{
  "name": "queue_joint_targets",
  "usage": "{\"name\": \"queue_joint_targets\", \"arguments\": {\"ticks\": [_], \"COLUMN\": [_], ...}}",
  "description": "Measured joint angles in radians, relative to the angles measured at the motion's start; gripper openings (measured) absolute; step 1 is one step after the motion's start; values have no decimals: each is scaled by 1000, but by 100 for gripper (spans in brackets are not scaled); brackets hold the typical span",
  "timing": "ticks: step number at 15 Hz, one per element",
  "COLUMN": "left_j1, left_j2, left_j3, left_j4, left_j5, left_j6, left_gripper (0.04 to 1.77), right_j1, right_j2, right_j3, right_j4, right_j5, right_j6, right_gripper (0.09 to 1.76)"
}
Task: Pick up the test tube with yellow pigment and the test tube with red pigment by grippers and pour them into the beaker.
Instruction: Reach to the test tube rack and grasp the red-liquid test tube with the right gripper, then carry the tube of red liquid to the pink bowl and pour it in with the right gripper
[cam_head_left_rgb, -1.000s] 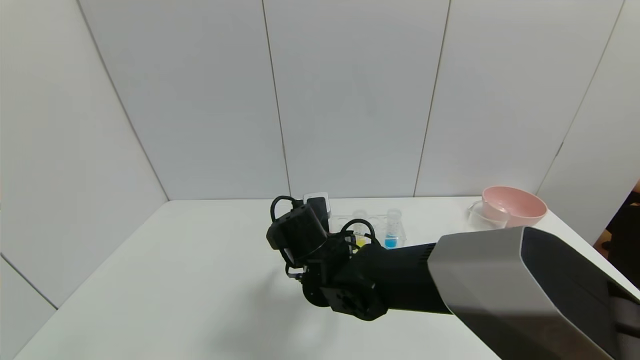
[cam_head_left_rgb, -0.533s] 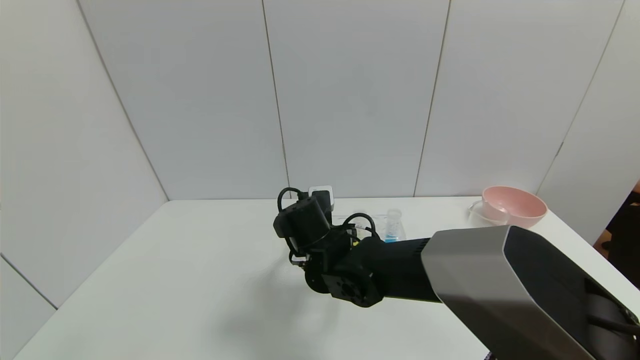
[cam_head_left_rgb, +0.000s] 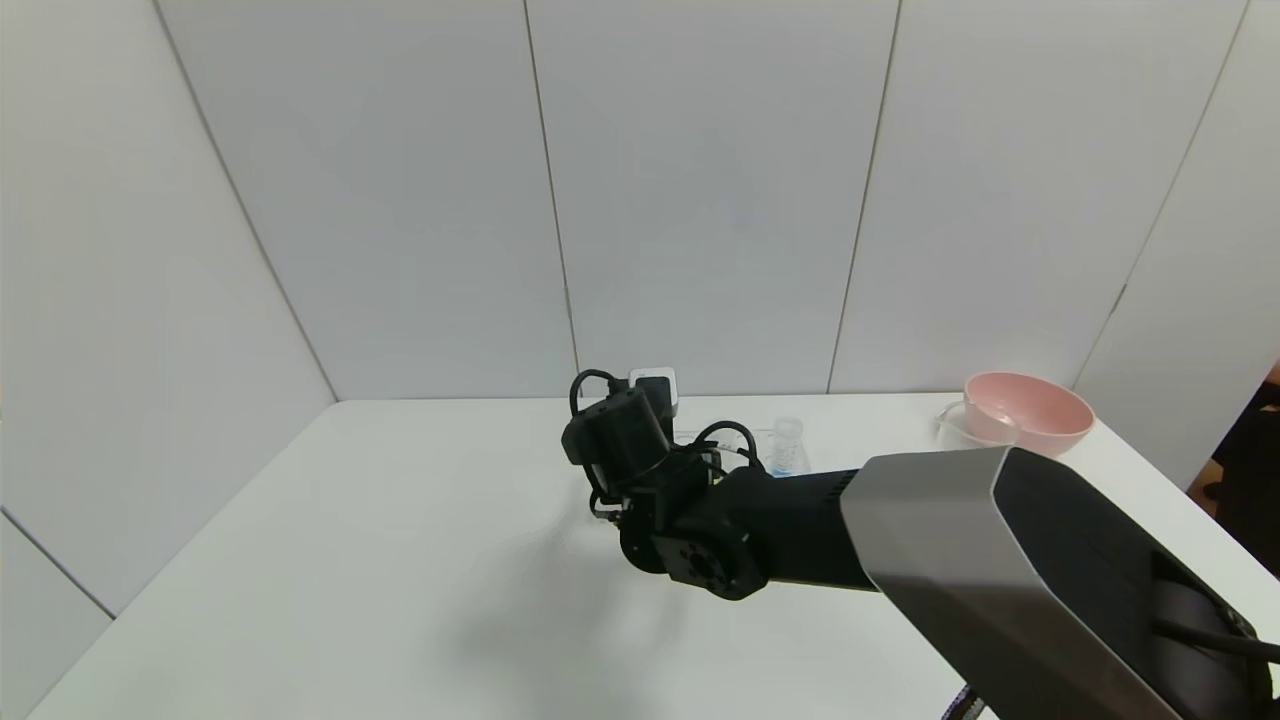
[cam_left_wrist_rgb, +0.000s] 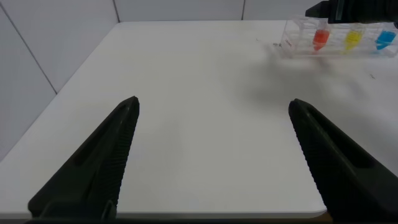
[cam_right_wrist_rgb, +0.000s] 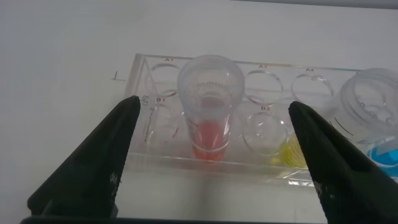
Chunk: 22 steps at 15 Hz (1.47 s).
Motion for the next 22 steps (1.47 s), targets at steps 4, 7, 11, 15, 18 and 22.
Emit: {"name": "queue_joint_targets", "arguments": {"ticks": [4, 7, 11, 15, 18, 22], "left_j1": [0, 0, 0, 0, 0, 0], "left_j2": [0, 0, 0, 0, 0, 0], "left_j3": [0, 0, 0, 0, 0, 0], "left_j4": [0, 0, 0, 0, 0, 0], "left_j5": [0, 0, 0, 0, 0, 0], "left_j6": [0, 0, 0, 0, 0, 0], "left_gripper": [172, 172, 172, 172, 172, 172], "right_j1": [0, 1, 2, 6, 12, 15], "right_j2": [4, 4, -3, -6, -7, -14], "right_j3": [1, 1, 0, 4, 5, 5], "right_j4": [0, 0, 6, 12, 12, 14], "right_j5": [1, 2, 3, 4, 3, 2], "right_j6": [0, -1, -14, -21, -21, -26], "right_gripper": [171, 139, 87, 48, 48, 48]}}
